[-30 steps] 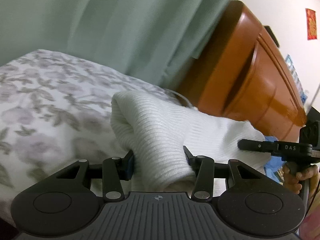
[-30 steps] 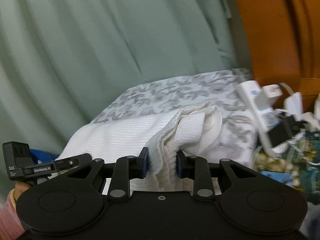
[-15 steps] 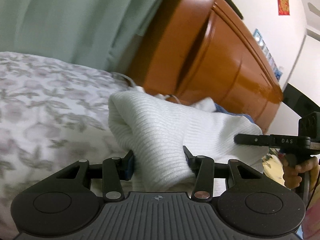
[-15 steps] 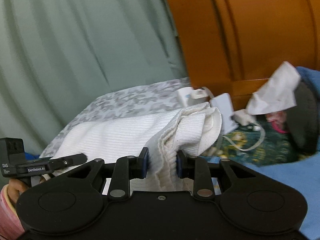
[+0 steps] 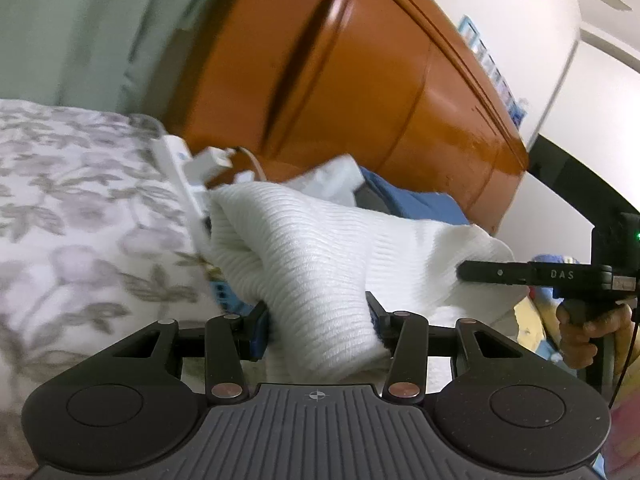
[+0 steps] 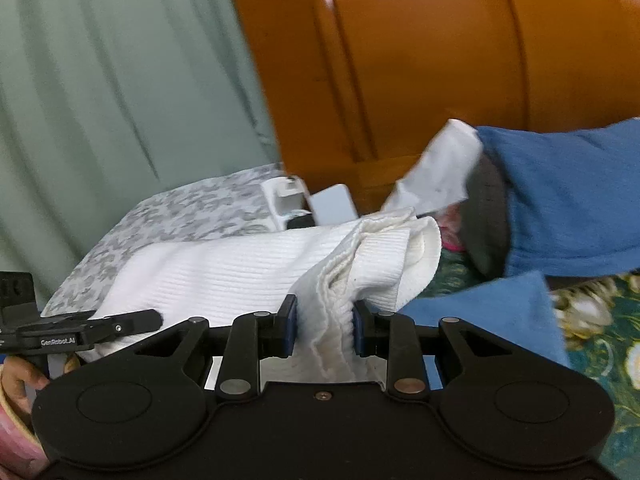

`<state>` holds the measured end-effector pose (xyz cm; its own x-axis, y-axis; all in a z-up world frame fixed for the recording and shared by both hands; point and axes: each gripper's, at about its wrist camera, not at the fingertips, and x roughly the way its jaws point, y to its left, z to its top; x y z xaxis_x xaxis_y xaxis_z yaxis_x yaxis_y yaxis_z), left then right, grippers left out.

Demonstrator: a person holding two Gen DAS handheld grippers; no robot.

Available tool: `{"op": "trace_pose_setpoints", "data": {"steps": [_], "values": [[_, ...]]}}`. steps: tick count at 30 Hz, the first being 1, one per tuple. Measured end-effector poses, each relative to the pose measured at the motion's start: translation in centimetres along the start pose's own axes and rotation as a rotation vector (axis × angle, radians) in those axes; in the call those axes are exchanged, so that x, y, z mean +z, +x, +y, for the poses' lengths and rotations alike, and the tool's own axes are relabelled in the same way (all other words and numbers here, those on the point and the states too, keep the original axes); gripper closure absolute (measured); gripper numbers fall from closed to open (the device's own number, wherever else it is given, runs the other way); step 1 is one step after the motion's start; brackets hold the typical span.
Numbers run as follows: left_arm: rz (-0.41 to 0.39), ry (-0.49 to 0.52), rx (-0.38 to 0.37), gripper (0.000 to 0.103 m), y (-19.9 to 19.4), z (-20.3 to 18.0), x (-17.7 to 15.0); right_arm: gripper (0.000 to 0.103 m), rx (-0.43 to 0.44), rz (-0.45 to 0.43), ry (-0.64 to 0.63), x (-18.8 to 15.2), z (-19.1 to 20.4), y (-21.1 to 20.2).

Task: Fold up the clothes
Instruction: 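Lift the held sweater bundle with both grippers toward the blue pillow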

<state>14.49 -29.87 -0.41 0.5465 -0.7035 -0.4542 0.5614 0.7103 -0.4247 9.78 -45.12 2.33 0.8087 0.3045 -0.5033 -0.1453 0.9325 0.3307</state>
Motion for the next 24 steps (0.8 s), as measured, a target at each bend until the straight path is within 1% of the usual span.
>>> {"op": "trace_pose_setpoints", "data": {"steps": [5, 12, 16, 19, 22, 24], "values": [[0.010, 0.022, -0.027, 0.061, 2.4, -2.3, -0.1, 0.075, -0.031, -0.011, 0.020, -0.2, -2.4, -1.8], [0.016, 0.024, -0.064, 0.061, 5.3, -4.9, 0.2, 0.075, -0.086, -0.007, 0.017, 0.9, -5.4, -3.3], [0.000, 0.021, -0.087, 0.061, 6.3, -6.1, 0.2, 0.076, -0.104, -0.006, 0.007, 1.9, -6.9, -3.5], [-0.015, 0.029, -0.091, 0.061, 7.0, -7.1, 0.1, 0.076, -0.118, -0.004, 0.006, 2.5, -7.9, -3.3], [-0.023, 0.036, -0.085, 0.061, 7.9, -7.6, -0.2, 0.076, -0.127, 0.002, 0.014, 2.5, -9.1, -2.7], [-0.015, 0.023, -0.078, 0.061, 8.7, -7.7, -0.6, 0.078, -0.131, 0.008, 0.023, 2.4, -10.0, -1.9]]}}
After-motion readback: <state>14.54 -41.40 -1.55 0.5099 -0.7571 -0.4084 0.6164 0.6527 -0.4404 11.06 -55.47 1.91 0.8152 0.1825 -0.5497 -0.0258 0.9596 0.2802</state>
